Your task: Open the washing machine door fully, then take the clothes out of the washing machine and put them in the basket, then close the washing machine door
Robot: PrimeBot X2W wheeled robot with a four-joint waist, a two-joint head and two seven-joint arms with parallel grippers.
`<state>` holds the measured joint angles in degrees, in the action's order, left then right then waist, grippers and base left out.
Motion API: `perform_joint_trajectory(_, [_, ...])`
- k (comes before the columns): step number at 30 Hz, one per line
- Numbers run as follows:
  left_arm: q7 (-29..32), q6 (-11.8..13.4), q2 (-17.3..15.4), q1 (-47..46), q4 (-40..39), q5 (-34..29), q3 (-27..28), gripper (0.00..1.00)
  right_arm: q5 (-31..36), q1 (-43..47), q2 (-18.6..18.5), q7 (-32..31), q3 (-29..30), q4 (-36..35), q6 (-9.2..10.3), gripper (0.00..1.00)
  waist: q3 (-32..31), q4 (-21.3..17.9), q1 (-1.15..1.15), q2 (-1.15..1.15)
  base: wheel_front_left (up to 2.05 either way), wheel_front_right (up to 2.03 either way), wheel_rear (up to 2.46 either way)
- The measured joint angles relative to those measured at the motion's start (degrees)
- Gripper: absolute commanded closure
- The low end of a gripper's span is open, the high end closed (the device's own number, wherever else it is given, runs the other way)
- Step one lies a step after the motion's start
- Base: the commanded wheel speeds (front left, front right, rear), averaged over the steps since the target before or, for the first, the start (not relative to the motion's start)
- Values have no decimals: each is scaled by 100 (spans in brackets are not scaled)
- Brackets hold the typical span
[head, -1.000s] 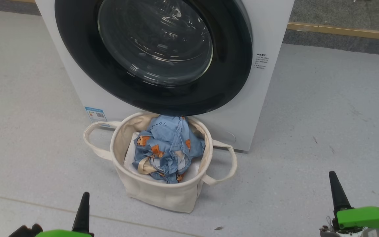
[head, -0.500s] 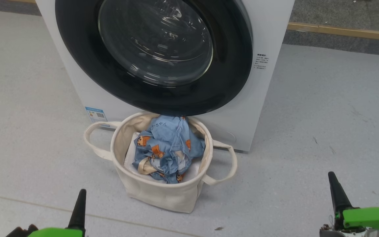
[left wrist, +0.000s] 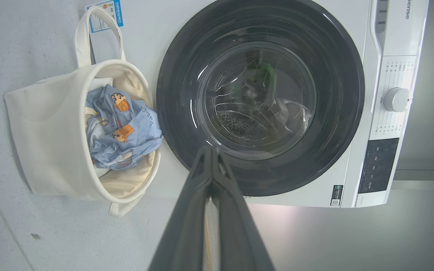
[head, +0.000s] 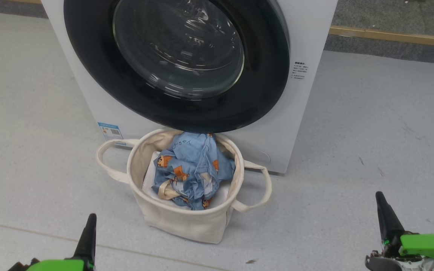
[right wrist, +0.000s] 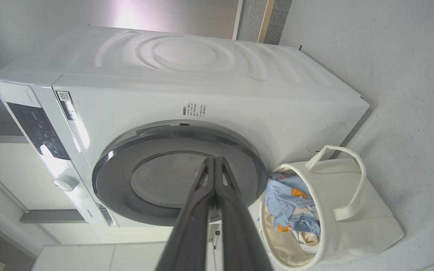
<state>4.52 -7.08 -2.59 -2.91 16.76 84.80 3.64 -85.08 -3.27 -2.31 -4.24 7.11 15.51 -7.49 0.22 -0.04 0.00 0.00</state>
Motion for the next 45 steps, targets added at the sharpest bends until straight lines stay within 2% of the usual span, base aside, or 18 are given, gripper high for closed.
perform_joint_trajectory(12, [151, 0, 4, -47, -53, 717, 90, 100, -678, -2, 0, -176, 46, 24, 0, 100, -4, 4, 0, 0, 0, 0, 0])
perform_joint_trajectory(45, [151, -1, 9, -76, -65, 720, 92, 100, -678, -3, 0, -176, 48, 26, 0, 100, -4, 4, 0, 0, 0, 0, 0])
